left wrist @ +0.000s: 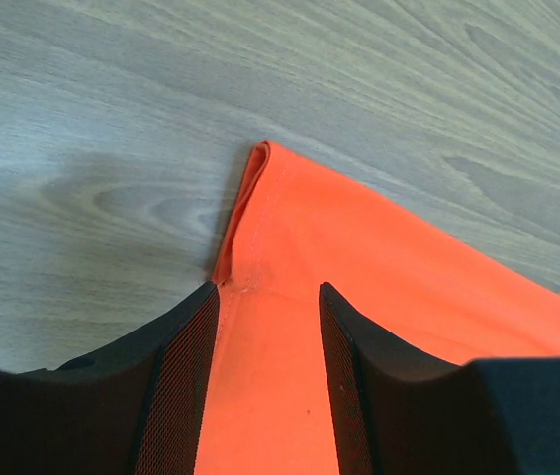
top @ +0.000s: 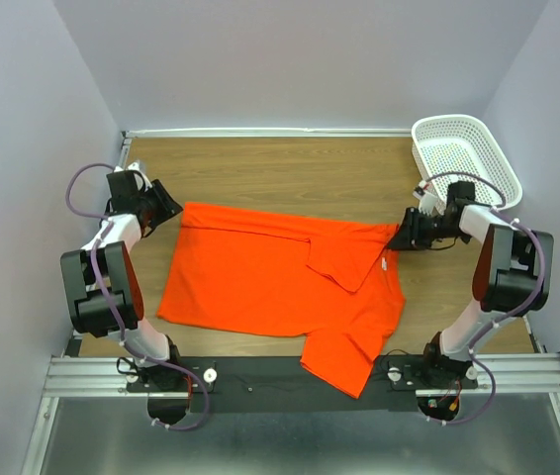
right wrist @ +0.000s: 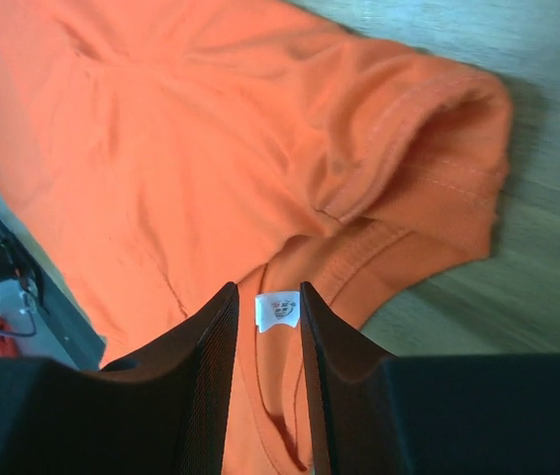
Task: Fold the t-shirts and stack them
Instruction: Fold the tshirt
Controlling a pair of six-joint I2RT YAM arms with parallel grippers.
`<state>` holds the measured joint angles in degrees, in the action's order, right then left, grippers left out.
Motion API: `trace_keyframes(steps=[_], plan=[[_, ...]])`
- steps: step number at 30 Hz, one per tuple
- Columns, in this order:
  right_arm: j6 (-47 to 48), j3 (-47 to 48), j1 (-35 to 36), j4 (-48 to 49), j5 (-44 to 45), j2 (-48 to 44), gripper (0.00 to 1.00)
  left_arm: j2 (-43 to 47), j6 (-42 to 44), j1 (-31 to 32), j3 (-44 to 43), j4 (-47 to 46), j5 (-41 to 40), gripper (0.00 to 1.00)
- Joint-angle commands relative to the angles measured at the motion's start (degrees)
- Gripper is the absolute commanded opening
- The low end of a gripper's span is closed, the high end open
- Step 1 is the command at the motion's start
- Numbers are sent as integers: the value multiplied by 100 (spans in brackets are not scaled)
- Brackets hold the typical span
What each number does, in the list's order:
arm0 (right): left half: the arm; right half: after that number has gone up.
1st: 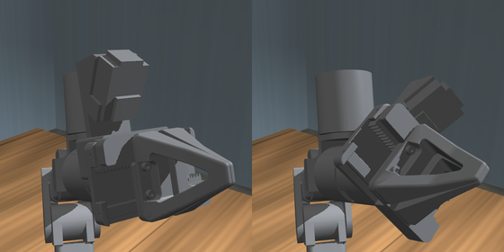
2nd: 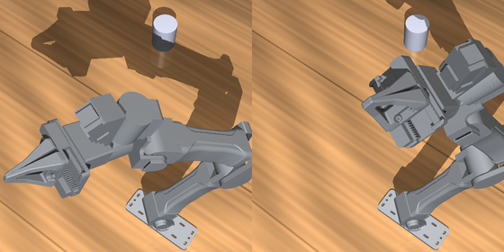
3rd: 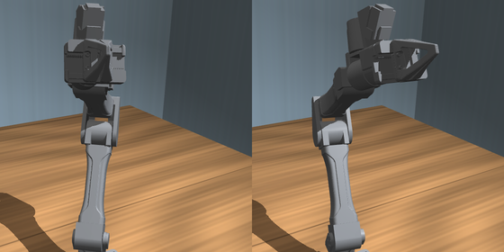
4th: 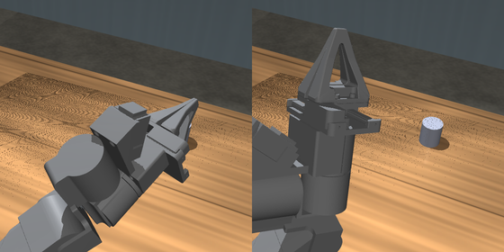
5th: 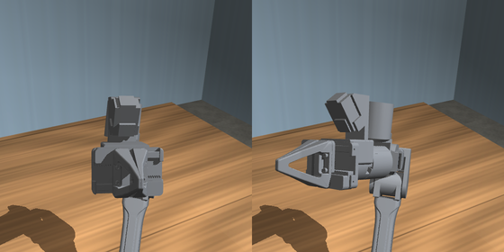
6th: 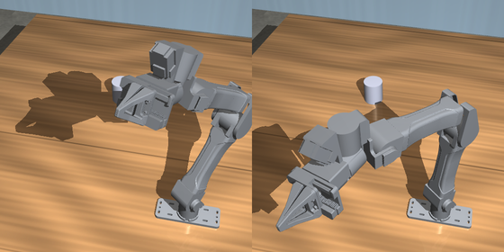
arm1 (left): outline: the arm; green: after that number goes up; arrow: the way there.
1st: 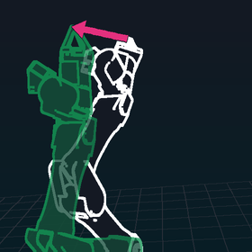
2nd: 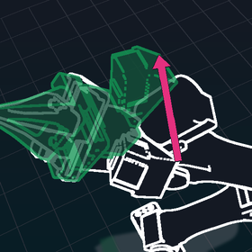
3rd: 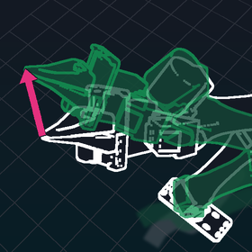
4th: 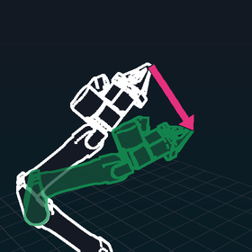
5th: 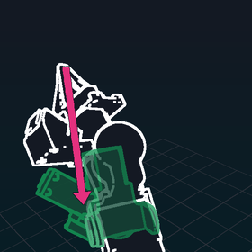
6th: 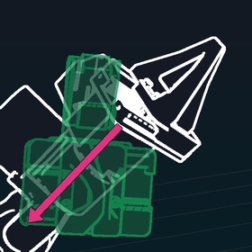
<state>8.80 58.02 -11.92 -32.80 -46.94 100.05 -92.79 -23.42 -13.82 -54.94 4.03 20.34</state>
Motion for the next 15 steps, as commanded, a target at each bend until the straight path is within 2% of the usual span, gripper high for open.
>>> trace_keyframes(steps=[1, 3, 4, 5, 6, 8, 9, 10, 12, 15], plan=[[586, -71, 234, -139, 229, -388, 39, 173, 162, -24, 53, 45, 172, 53], [1655, -72, 540, -480, -25, -933, 39, 515, 293, -24, 80, 10, 190, 53], [2156, -98, 725, -700, -96, -1196, 43, 995, 372, 2, 193, -60, 233, 53], [3162, -159, 970, -1154, -88, -1433, 45, 1305, 425, 11, 264, -139, 182, 53], [3729, -238, 1590, -1402, -70, -1671, 49, 1630, 443, 20, 351, -305, 103, 55], [4924, -711, 2270, -1999, -52, -2453, 64, 2593, 339, 46, 684, -377, -177, 67], [5765, -922, 2787, -2003, -87, -2760, 70, 2878, 173, 47, 817, -551, -292, 80], [6209, -1176, 2948, -2011, -140, -3250, 86, 3107, -3, 38, 922, -579, -372, 86], [6730, -1731, 3404, -1697, -210, -3631, 95, 3522, -618, 20, 1213, -431, -268, 94], [6600, -1829, 4196, -1423, 9, -3660, 96, 3409, -1033, 3, 1214, 359, 206, 94]])
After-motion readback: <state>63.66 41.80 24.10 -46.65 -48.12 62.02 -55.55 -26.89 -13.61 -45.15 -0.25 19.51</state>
